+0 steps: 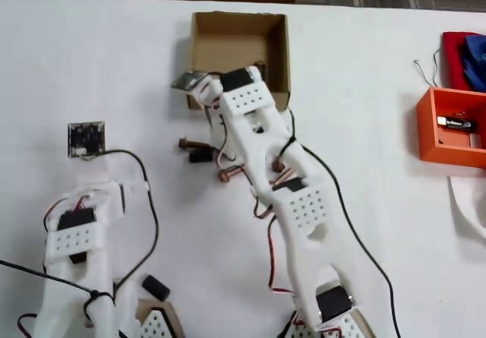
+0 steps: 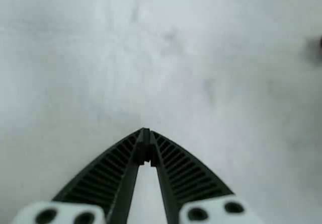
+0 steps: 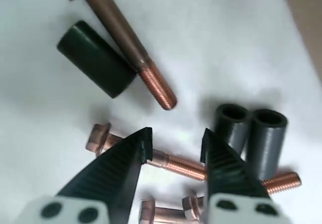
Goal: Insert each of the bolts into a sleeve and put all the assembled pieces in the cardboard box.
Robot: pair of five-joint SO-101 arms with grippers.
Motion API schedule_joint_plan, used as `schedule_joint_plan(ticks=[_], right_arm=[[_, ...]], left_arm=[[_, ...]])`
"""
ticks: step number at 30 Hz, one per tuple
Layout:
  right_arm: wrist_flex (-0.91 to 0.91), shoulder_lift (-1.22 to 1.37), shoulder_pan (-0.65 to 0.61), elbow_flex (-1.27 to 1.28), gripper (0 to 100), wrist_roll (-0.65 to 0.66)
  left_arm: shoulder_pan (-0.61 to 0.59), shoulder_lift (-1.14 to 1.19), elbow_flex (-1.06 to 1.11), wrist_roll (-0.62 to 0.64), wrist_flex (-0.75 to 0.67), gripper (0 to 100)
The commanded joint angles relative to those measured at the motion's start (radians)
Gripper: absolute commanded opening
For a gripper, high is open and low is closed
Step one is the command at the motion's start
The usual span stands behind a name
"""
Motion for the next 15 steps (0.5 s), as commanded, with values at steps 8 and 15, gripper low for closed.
schedule_joint_plan(ticks=[8,15], right_arm=[[0.013,-0.065,0.022,-0.057,16.3,0.008],[0.042,-0.061,0.041,-0.189,16.3,0.015]], left_arm=[[-0.005,-0.012,-0.002,0.003,-0.018,3],[-0.005,-0.012,-0.002,0.003,-0.018,3]])
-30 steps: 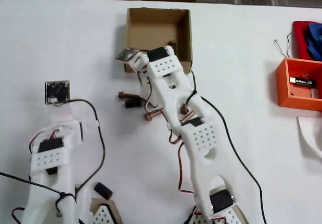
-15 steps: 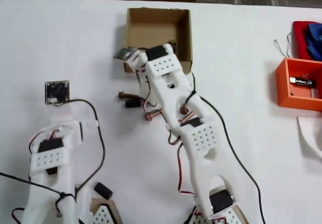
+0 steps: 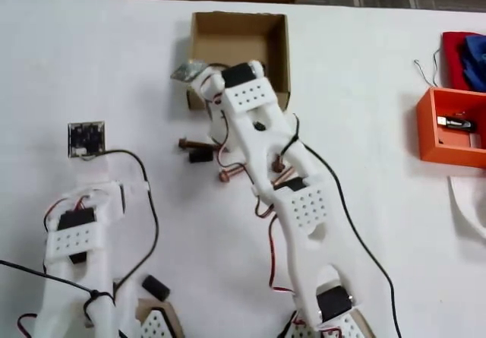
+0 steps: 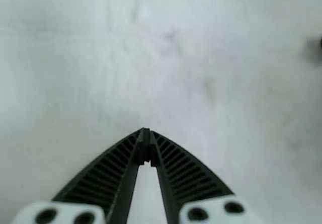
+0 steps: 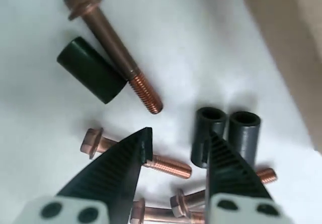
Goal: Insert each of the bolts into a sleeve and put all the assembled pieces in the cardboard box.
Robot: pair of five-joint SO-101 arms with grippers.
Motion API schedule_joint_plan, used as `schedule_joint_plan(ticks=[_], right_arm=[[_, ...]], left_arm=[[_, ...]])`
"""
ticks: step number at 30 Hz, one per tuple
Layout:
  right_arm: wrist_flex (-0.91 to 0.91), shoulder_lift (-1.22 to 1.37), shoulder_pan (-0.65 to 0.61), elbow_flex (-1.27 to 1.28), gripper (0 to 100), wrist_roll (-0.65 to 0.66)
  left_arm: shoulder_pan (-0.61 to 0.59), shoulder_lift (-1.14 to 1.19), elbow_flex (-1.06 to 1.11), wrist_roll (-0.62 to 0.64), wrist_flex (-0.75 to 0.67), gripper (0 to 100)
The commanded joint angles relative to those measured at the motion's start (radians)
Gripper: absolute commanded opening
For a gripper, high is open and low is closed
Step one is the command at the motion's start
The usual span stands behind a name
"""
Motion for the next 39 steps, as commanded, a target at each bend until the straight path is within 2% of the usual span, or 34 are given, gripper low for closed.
schedule_joint_plan(ticks=[1,17,30,36,39], right_arm=[[0.03,-0.058,0.013,-0.083,16.3,0.032],[0.025,0.016,0.067,-0.051,16.3,0.069],[0.013,0.209,0.068,-0.222,16.0,0.069],[0.013,0.251,0.081,-0.232,1.7,0.069],[0.018,0.245,0.102,-0.232,5.7,0.066]], left_arm=[[-0.006,-0.012,-0.002,0.003,-0.018,3],[-0.006,-0.012,-0.002,0.003,-0.018,3],[-0.006,-0.012,-0.002,0.003,-0.018,3],[-0.006,-0.012,-0.002,0.003,-0.018,3],[-0.006,-0.012,-0.002,0.003,-0.018,3]])
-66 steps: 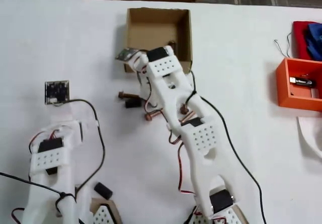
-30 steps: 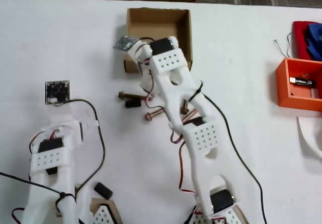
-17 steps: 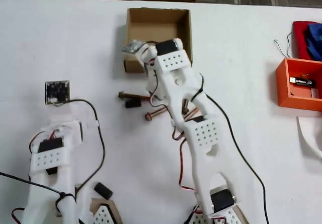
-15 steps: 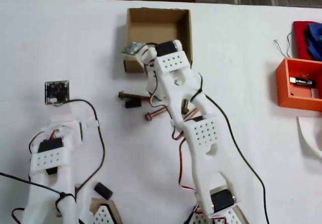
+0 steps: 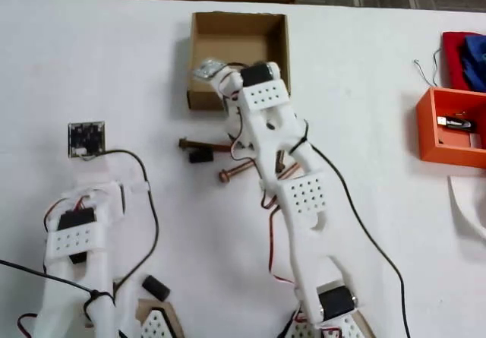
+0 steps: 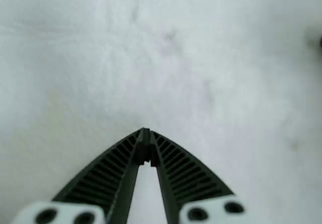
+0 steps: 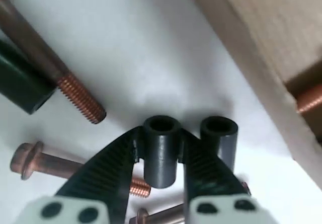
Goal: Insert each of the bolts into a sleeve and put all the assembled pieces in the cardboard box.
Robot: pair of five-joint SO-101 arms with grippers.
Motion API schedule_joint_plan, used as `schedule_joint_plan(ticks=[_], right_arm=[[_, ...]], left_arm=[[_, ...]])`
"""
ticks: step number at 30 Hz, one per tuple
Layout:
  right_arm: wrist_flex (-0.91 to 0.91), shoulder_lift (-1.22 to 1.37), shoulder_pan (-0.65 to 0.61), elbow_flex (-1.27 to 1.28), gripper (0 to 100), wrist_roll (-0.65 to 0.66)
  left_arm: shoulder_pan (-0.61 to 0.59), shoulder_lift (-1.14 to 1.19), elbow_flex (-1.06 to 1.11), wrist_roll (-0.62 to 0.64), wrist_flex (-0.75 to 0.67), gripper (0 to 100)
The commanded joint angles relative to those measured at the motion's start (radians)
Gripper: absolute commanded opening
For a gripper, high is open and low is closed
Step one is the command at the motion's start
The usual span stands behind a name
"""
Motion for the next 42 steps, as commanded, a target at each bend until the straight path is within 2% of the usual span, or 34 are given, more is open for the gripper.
schedule_joint_plan(ticks=[1,5,18,20,23,29,40,42], right_arm=[[0.007,-0.005,0.021,-0.006,7.6,0.003],[0.028,-0.005,0.038,-0.006,13.5,0.003],[0.056,-0.002,0.039,-0.077,13.3,0.005],[0.056,0.001,0.039,-0.077,11.4,0.003],[0.056,0.002,0.036,-0.077,2.2,0.002],[0.061,-0.002,0.031,-0.075,6.7,0.002],[0.062,-0.019,0.03,0.044,6.6,0.002],[0.062,-0.027,0.033,0.048,3.9,0.003]], left_arm=[[-0.006,-0.012,-0.002,0.003,-0.018,3],[-0.006,-0.012,-0.002,0.003,-0.018,3],[-0.006,-0.012,-0.002,0.003,-0.018,3],[-0.006,-0.012,-0.002,0.003,-0.018,3],[-0.006,-0.012,-0.002,0.003,-0.018,3],[-0.006,-0.012,-0.002,0.003,-0.018,3],[-0.006,-0.012,-0.002,0.003,-0.018,3],[-0.006,-0.012,-0.002,0.003,-0.018,3]])
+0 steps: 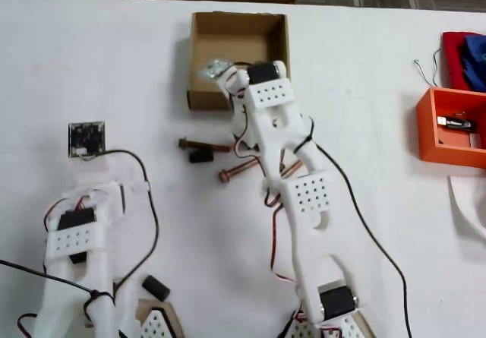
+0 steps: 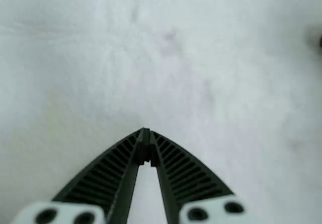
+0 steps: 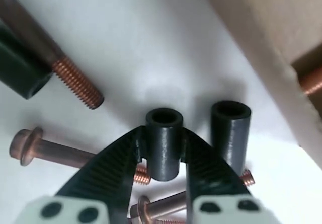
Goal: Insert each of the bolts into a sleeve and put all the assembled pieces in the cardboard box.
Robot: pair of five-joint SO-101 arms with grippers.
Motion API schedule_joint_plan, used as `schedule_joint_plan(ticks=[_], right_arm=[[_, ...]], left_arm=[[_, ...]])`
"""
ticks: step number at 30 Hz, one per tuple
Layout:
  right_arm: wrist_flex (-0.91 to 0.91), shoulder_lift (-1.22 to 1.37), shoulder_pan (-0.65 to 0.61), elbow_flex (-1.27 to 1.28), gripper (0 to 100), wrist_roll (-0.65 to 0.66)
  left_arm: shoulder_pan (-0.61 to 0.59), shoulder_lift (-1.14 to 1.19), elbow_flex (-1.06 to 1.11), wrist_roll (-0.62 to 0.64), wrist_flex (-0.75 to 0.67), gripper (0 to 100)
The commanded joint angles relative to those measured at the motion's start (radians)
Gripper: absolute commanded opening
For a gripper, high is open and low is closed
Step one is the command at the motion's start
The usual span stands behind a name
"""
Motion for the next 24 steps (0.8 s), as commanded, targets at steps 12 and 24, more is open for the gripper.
schedule_joint_plan(ticks=[12,24], right_arm=[[0.024,-0.323,0.021,0.0,2.1,-0.043],[0.022,-1.026,0.036,0.358,2.1,-0.161]], left_arm=[[-0.006,-0.012,-0.002,0.003,-0.018,3],[0.009,-0.012,-0.016,-0.044,-0.009,3]])
